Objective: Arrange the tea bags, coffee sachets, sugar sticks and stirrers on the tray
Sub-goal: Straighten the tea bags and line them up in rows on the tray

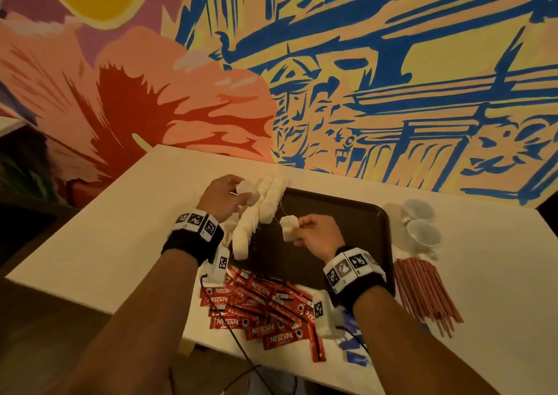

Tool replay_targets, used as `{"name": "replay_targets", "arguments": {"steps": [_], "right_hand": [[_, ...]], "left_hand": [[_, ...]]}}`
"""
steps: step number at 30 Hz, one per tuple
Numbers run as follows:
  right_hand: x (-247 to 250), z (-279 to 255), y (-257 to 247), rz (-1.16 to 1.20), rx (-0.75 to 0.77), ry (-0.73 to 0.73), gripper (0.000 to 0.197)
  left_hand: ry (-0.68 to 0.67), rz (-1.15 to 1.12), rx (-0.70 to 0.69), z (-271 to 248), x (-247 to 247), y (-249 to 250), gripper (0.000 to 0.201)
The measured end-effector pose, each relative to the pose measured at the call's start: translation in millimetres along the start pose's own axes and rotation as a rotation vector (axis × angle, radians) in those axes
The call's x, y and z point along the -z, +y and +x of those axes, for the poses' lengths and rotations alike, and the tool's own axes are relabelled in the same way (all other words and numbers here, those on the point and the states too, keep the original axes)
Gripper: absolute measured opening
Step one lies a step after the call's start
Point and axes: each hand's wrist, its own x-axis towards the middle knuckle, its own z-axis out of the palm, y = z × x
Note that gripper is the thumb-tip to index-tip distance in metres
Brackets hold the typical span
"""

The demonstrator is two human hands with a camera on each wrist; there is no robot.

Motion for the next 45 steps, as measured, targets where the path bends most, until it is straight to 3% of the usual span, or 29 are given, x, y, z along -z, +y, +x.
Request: {"name": "replay_targets", "arguments": {"steps": [3,7,12,15,19,21,23,24,25,27,29,38,45], "right_hand": [[-14.0,23.9,3.9,0.014,-0.074,-0.012,0.019],[-25.2,51.8,10.3,0.03,-0.171,-0.026,0.019],[-43.6,82.5,16.6,0.042,-0.298,-0.016,0.024],[-54.8,98.0,20.4,0.001,-0.34,-0.088,0.021],[-72.6,119.2,31.3,-0.006,-0.319,-0.112,0.027],[-72.6,128.1,22.1,-0.035,-0.424,-0.123,0.035],[-80.0,126.1,20.7,-0.452,-0.23,-0.162,0.039],[-82.6,130.7,22.0,-0.525,-0.213,-0.178,0.041],[-82.7,138.5,26.0,-0.506,-0.216,-0.156,0.042],[-82.6,148.6,26.8,-0.196,-0.364,-0.119,0.039],[-86.3,157.0,41.6,-0.052,-0.39,-0.076,0.035],[-92.5,164.2,52.0,-0.197,-0.318,-0.087,0.032],[-93.1,163.8,49.4,-0.289,-0.273,-0.093,0.034]], "left_hand": [[-0.146,0.296,-0.011,35.7,-5.8,-18.5,0.014],[-0.355,0.646,-0.039,72.0,-18.4,-32.3,0.024],[-0.528,0.792,-0.03,103.3,-39.8,-44.3,0.025],[-0.589,0.802,-0.034,112.6,-52.5,-49.2,0.029],[-0.53,0.818,-0.068,123.2,-60.1,-58.5,0.031],[-0.518,0.817,-0.078,127.3,-61.2,-61.4,0.031],[-0.515,0.824,-0.082,131.4,-60.4,-63.8,0.027],[-0.507,0.822,-0.08,133.6,-59.7,-65.5,0.023],[-0.496,0.818,-0.073,135.5,-58.9,-66.9,0.02],[-0.469,0.799,-0.067,139.3,-57.1,-71.1,0.021],[-0.458,0.781,-0.081,141.3,-54.7,-74.2,0.022],[-0.43,0.745,-0.1,140.1,-53.2,-74.4,0.009],[-0.385,0.696,-0.13,133.0,-51.4,-78.0,0.02]]}}
